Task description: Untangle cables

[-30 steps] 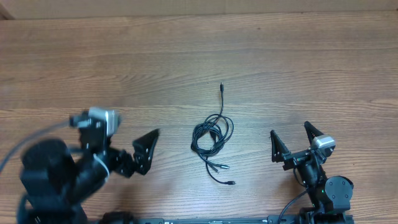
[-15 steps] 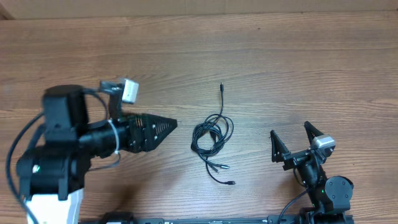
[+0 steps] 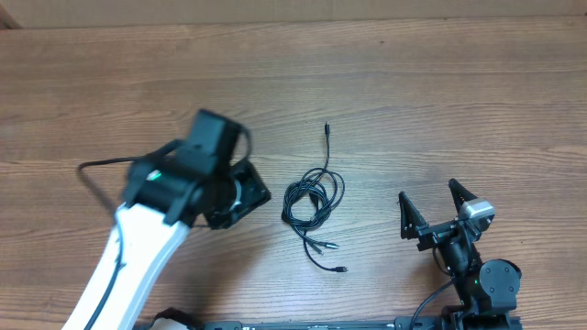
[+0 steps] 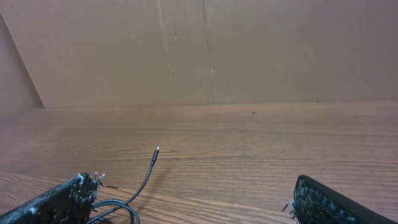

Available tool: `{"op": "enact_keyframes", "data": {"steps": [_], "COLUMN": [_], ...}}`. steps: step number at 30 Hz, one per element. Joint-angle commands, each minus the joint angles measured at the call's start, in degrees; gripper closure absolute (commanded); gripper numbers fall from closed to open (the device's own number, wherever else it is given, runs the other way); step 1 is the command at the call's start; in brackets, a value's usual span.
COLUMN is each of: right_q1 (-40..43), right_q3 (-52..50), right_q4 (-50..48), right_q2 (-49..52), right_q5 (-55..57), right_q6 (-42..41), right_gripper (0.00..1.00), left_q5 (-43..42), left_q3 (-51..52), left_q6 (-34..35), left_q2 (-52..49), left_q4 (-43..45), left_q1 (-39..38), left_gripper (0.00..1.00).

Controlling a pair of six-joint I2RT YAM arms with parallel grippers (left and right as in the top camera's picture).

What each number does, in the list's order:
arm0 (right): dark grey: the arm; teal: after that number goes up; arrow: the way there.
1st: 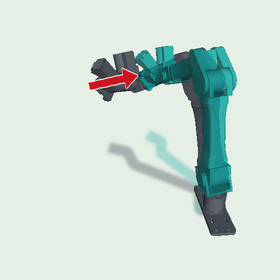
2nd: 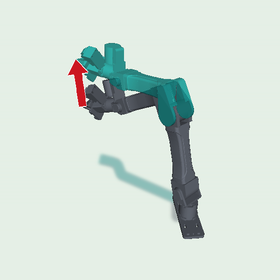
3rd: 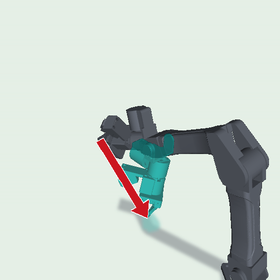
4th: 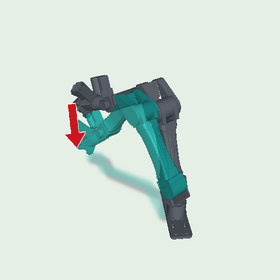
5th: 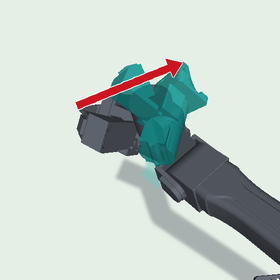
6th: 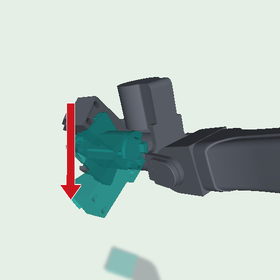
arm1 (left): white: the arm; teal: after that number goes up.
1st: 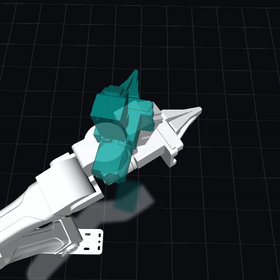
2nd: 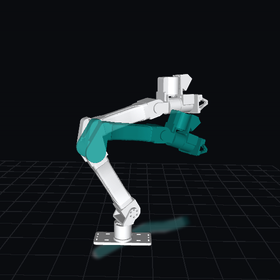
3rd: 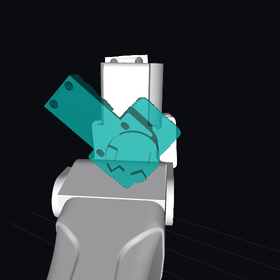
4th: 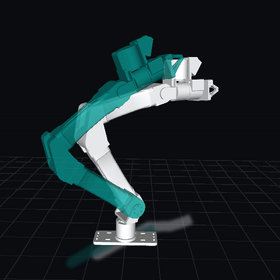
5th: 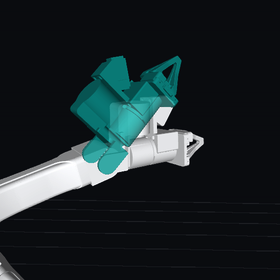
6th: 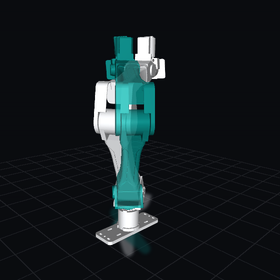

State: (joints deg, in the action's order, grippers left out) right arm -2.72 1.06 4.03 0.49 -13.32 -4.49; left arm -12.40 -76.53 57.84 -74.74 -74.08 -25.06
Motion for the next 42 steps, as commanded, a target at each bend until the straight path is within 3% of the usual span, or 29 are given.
{"op": "enact_keyframes", "data": {"steps": [1,4,8,11,18,23,28,29,31,33,39,42], "right_q1": [-0.2,-0.2,-0.2,-0.2,-0.2,-0.2,-0.2,-0.2,-0.2,-0.2,-0.2,-0.2], "right_q3": [-0.6,-0.6,-0.6,-0.6,-0.6,-0.6,-0.6,-0.6,-0.6,-0.6,-0.6,-0.6], "right_q4": [-0.3,-0.3,-0.3,-0.3,-0.3,-0.3,-0.3,-0.3,-0.3,-0.3,-0.3,-0.3], "right_q2": [-0.3,-0.3,-0.3,-0.3,-0.3,-0.3,-0.3,-0.3,-0.3,-0.3,-0.3,-0.3], "right_q5": [-0.2,-0.2,-0.2,-0.2,-0.2,-0.2,-0.2,-0.2,-0.2,-0.2,-0.2,-0.2], "right_q6": [0.1,0.1,0.1,0.1,0.1,0.1,0.1,0.1,0.1,0.1,0.1,0.1], "right_gripper": [0.0,0.0,0.0,0.0,0.0,0.0,0.0,0.0,0.0,0.0,0.0,0.0], "left_q5": [6.6,9.0,11.1,11.1,15.7,22.1,21.8,21.8,21.8,21.8,22.1,22.0], "left_q3": [-0.2,-0.2,-0.2,-0.2,-0.2,-0.2,-0.2,-0.2,-0.2,-0.2,-1.1,-3.1], "left_q6": [8.2,6.1,-10.8,-19.5,-32.7,-32.8,-33.7,-33.7,-33.6,-33.6,-32.9,-25.1], "left_q2": [-5.4,-11.2,-18.8,-23.5,-33.7,-39.1,-42.9,-43.2,-43.8,-43.8,-43.6,-43.5], "left_q4": [0.7,2.3,7.5,9.9,12.0,13.2,17.8,18.3,19.3,19.3,13.6,7.4], "left_q1": [-3.3,-5.6,-8.2,-10.0,-12.2,-12.1,-12.1,-12.1,-12.1,-12.1,-11.3,-9.9], "left_gripper": [0.5,0.48,0.5,0.48,0.37,0.36,0.46,0.51,0.8,0.96,0.96,0.95]}}
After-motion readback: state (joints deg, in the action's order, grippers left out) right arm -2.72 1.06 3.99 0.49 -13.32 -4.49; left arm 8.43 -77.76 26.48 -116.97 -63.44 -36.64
